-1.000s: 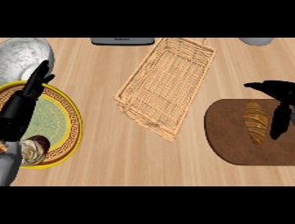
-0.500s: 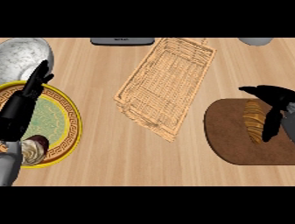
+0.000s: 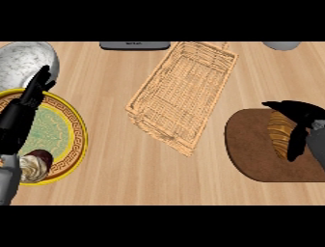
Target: Pick the croissant from the cutting board and place it in the basket
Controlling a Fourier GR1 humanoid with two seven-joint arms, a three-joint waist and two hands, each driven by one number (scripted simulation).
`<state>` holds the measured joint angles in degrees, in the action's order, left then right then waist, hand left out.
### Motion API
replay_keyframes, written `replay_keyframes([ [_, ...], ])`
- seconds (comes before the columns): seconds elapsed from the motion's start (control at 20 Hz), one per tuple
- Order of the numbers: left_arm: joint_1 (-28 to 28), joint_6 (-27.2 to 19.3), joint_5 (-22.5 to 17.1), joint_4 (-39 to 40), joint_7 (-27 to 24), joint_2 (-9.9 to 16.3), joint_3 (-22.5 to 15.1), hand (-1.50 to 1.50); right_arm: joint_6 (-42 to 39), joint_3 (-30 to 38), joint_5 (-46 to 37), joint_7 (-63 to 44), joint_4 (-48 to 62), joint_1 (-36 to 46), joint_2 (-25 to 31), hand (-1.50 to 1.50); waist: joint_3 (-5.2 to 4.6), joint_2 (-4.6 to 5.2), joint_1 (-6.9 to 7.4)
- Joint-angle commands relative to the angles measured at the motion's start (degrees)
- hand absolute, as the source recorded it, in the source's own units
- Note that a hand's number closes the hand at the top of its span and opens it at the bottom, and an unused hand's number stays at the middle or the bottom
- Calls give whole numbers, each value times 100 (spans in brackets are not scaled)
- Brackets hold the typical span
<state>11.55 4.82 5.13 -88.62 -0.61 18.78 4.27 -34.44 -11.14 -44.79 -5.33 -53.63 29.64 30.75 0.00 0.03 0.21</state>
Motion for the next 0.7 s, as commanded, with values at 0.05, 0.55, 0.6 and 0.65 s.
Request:
replay_keyframes([
  [0.05,123,29,36,-234,361,-172,30,0,72,230,-284,347,312,-17,40,-150,1,-1,2],
  [0.55,-209,-65,418,-339,77,-421,-67,0,455,560,-544,824,1331,202,-237,150,3,12,41],
  [0.6,65,285,31,-167,121,-122,275,0,547,626,-523,621,1481,348,-459,150,3,18,49],
  [0.65,-7,144,294,358,-481,-211,220,0,777,435,-653,762,1061,-17,-505,150,0,12,-1],
])
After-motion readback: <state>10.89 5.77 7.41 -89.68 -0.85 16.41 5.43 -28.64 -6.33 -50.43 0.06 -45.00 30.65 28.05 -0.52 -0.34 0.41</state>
